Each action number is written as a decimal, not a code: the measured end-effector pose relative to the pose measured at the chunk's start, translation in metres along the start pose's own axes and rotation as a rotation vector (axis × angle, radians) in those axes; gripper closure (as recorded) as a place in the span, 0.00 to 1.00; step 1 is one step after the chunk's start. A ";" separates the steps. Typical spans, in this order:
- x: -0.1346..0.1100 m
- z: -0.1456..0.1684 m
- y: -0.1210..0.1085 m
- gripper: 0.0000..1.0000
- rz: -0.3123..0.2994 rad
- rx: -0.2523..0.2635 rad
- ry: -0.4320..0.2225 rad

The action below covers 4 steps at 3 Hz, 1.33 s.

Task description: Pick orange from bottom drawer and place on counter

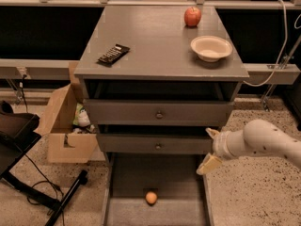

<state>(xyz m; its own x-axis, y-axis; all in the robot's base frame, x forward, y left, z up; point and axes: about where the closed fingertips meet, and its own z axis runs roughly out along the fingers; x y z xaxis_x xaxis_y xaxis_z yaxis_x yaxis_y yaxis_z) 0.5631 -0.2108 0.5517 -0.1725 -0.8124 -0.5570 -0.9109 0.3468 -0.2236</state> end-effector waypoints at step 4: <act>0.075 0.201 0.077 0.00 0.078 -0.173 -0.198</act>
Offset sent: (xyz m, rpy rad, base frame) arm 0.0049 0.0580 -0.2338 0.2562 0.0695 0.0948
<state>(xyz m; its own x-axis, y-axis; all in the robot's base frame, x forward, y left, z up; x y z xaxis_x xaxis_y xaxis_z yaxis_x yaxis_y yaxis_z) 0.5555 -0.1510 0.3314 -0.1837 -0.6726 -0.7168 -0.9510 0.3061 -0.0434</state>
